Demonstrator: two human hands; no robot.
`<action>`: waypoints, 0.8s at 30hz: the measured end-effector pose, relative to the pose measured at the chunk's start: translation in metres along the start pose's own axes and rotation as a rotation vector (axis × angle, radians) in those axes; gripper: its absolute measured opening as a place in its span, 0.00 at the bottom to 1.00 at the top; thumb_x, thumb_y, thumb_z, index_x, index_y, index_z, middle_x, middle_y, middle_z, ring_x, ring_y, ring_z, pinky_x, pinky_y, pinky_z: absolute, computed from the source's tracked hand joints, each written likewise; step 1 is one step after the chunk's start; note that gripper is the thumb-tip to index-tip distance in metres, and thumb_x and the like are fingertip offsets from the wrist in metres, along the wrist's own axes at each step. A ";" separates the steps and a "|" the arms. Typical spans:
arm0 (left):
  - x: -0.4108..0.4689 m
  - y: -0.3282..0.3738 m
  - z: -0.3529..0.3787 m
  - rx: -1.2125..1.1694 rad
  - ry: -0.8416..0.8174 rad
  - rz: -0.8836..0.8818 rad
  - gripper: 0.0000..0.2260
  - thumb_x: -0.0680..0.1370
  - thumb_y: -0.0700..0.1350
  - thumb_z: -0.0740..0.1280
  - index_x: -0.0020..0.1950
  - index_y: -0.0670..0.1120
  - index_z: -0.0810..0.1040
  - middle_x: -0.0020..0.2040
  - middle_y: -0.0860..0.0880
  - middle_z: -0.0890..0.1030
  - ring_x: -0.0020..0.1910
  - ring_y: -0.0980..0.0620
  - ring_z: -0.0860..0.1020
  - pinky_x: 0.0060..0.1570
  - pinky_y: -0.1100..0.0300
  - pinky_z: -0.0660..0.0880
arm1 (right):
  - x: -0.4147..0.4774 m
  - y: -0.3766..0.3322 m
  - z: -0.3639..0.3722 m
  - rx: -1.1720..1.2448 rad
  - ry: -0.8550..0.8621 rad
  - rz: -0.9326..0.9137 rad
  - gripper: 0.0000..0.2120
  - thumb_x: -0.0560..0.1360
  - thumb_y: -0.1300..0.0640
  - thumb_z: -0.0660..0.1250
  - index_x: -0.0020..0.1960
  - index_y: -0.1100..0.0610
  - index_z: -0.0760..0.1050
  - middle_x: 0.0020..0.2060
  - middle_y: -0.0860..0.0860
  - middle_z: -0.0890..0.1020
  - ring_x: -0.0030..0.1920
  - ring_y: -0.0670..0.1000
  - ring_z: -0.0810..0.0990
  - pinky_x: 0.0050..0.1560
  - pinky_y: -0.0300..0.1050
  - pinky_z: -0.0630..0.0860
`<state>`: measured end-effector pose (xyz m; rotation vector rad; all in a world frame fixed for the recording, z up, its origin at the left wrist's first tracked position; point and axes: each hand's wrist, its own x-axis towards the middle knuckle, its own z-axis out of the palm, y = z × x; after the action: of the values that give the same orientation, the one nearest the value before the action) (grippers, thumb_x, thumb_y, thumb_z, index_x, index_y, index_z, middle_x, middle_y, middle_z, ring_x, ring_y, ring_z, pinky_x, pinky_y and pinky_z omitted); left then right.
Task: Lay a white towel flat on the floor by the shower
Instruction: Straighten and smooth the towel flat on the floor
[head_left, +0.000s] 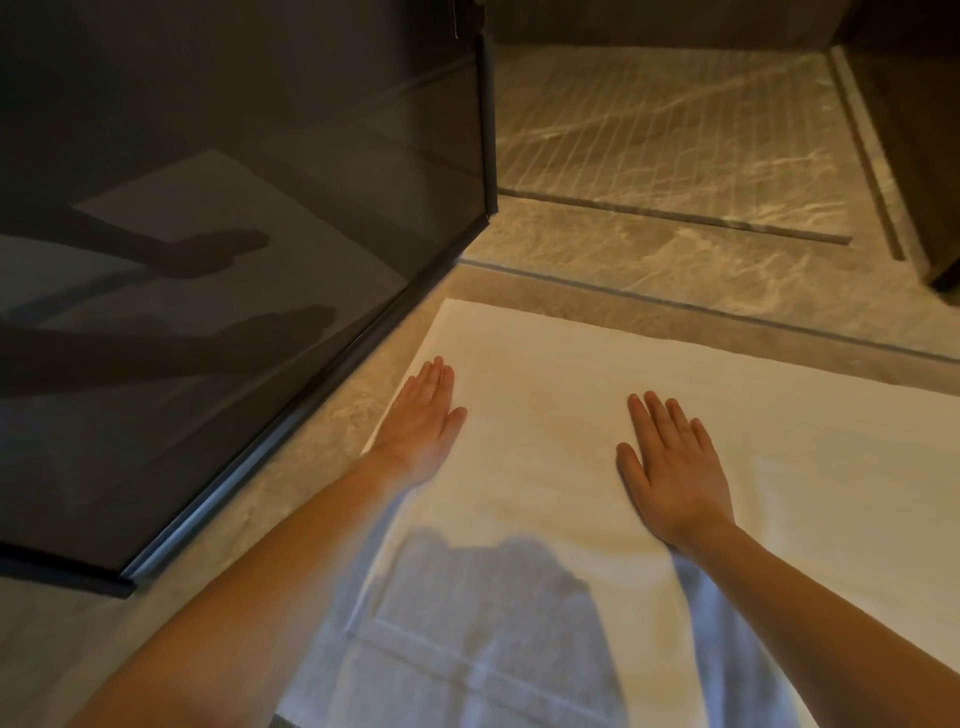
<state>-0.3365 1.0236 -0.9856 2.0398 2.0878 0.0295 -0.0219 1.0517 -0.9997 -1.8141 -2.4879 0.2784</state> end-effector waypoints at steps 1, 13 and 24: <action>-0.006 0.015 0.002 0.024 0.034 0.017 0.27 0.83 0.54 0.42 0.78 0.42 0.40 0.79 0.44 0.40 0.77 0.50 0.39 0.74 0.57 0.36 | -0.001 -0.001 0.000 -0.010 -0.003 0.004 0.30 0.81 0.42 0.41 0.79 0.49 0.40 0.79 0.49 0.45 0.78 0.50 0.41 0.77 0.50 0.42; -0.083 0.126 0.048 -0.105 0.205 0.390 0.23 0.82 0.49 0.53 0.75 0.38 0.63 0.76 0.42 0.62 0.76 0.46 0.58 0.73 0.47 0.59 | -0.071 -0.061 -0.007 0.068 -0.005 0.011 0.26 0.83 0.50 0.43 0.79 0.54 0.42 0.79 0.49 0.46 0.78 0.51 0.41 0.77 0.49 0.40; -0.086 0.078 0.047 -0.027 0.109 0.347 0.26 0.84 0.54 0.45 0.80 0.45 0.48 0.80 0.49 0.48 0.78 0.55 0.43 0.76 0.58 0.42 | -0.080 -0.059 0.010 0.054 -0.041 0.018 0.28 0.81 0.45 0.37 0.78 0.51 0.34 0.76 0.46 0.36 0.77 0.48 0.34 0.77 0.50 0.38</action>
<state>-0.2509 0.9346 -1.0061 2.4065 1.7517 0.2282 -0.0541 0.9576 -0.9938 -1.8299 -2.4663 0.3840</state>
